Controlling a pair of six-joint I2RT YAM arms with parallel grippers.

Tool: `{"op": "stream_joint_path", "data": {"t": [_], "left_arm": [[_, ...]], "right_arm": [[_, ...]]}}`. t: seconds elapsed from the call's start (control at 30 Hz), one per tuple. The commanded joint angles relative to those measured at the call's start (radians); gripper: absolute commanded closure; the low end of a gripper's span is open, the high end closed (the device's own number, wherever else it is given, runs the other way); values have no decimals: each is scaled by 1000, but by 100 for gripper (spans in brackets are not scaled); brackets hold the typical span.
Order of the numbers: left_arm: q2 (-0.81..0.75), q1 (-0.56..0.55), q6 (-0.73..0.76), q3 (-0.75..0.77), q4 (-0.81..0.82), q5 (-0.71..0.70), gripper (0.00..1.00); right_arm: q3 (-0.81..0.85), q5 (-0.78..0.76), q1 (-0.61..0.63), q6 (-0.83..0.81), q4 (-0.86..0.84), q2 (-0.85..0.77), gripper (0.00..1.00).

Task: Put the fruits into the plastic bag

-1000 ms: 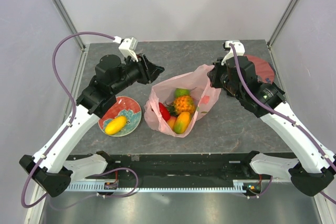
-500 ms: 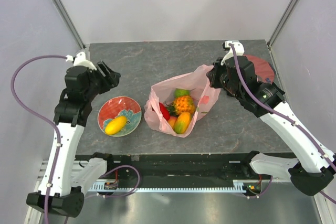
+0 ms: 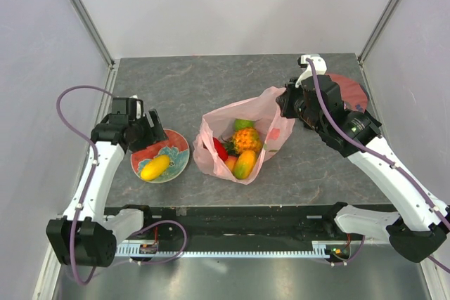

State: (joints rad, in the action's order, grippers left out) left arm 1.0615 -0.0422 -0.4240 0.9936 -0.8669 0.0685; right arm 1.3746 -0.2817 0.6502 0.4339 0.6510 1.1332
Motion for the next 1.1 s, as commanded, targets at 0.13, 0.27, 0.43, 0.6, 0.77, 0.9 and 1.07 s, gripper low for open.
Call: {"op": "stream_joint_path", "data": {"t": [0.13, 0.27, 0.43, 0.6, 0.77, 0.9, 1.07], "left_arm": [[146, -67, 100, 43, -145, -99, 12], [202, -90, 53, 37, -199, -146, 12], [256, -91, 19, 37, -215, -185, 7], [333, -91, 16, 45, -208, -180, 7], [394, -91, 22, 50, -199, -179, 6], [451, -91, 31, 48, -173, -157, 7], [483, -94, 21, 42, -113, -87, 15]], "right_arm": [[1, 27, -1, 8, -36, 0, 100], [-2, 23, -4, 8, -39, -7, 100], [-12, 19, -3, 8, -39, -13, 100], [-22, 4, -3, 9, -40, -30, 100], [-25, -8, -3, 9, -40, -38, 100], [-25, -20, -3, 8, -39, -42, 100], [-23, -27, -3, 8, -37, -44, 100]]}}
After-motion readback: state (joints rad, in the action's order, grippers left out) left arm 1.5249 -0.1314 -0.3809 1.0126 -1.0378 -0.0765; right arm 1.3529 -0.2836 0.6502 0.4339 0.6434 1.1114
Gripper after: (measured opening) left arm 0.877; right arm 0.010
